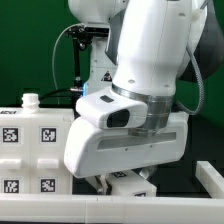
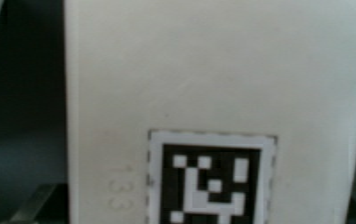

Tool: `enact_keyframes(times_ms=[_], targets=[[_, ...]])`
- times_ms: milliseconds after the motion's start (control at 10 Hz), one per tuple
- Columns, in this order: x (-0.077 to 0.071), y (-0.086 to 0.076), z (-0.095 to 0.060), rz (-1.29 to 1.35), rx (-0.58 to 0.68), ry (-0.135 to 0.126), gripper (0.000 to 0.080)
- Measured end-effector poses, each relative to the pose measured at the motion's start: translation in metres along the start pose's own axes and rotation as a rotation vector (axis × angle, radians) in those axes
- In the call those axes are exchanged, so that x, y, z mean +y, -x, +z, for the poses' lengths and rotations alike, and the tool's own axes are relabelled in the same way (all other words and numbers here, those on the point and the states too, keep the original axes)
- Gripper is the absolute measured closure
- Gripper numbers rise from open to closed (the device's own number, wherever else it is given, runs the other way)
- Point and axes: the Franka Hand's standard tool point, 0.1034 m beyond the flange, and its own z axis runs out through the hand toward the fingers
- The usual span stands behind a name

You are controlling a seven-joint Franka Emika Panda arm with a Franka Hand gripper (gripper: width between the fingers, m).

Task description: Assemble cabinet

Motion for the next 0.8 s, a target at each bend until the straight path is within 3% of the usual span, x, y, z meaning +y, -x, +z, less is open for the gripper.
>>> enact_keyframes(times_ms=[200, 400, 600, 800], targets=[[-0.006, -0.001, -0.028, 0.011, -0.011, -0.02, 0.0239], [-0.003, 0.004, -0.074, 0.019, -0.018, -0.045, 0.0239], [0.027, 0.015, -0.124, -0.012, 0.025, -0.039, 0.0239], [0.06, 0.028, -0.143, -0.016, 0.045, -0.026, 0.0239]])
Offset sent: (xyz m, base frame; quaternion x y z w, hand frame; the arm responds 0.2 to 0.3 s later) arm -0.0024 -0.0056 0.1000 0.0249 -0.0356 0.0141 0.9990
